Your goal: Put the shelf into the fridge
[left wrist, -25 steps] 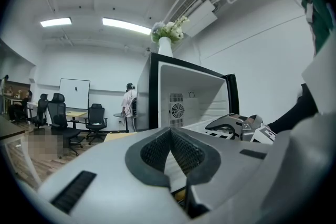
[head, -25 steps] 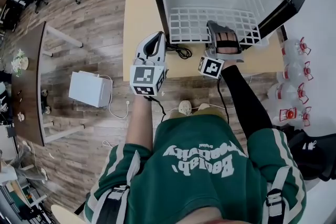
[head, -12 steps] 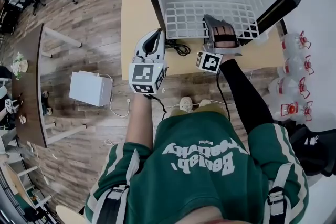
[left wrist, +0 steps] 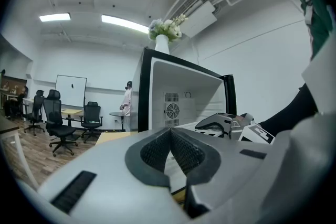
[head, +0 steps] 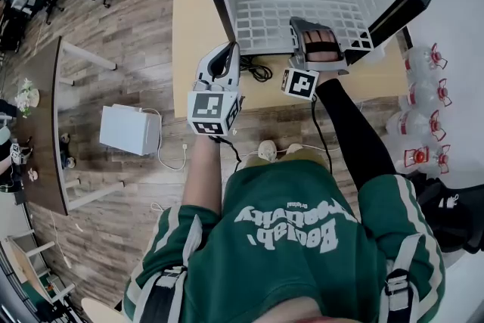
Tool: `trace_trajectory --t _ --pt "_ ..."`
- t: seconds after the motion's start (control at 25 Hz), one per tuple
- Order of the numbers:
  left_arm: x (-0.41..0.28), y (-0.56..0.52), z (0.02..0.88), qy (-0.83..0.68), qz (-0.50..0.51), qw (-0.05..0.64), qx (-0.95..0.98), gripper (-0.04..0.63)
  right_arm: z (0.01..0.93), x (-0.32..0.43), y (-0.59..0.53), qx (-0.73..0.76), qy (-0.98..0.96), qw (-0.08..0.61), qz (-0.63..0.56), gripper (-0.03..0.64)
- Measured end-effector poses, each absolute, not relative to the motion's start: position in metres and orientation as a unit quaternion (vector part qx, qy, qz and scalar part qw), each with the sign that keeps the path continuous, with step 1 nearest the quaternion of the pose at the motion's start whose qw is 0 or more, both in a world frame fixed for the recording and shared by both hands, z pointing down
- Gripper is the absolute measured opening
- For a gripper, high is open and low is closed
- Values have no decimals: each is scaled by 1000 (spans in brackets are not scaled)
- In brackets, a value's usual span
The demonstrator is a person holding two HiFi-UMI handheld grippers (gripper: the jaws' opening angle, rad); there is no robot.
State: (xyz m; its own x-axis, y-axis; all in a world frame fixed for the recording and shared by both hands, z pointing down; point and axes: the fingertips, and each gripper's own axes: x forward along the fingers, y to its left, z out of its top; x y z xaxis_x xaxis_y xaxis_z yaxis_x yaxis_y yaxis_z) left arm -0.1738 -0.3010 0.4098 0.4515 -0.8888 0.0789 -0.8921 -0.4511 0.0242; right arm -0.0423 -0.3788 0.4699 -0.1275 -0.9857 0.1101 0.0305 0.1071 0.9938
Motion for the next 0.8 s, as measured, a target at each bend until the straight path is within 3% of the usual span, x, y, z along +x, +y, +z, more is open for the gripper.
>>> trace_trajectory --t 0.8 --pt "-188 -314 414 -533 34 36 845 -6 479 -44 -406 441 -553 491 -509 29"
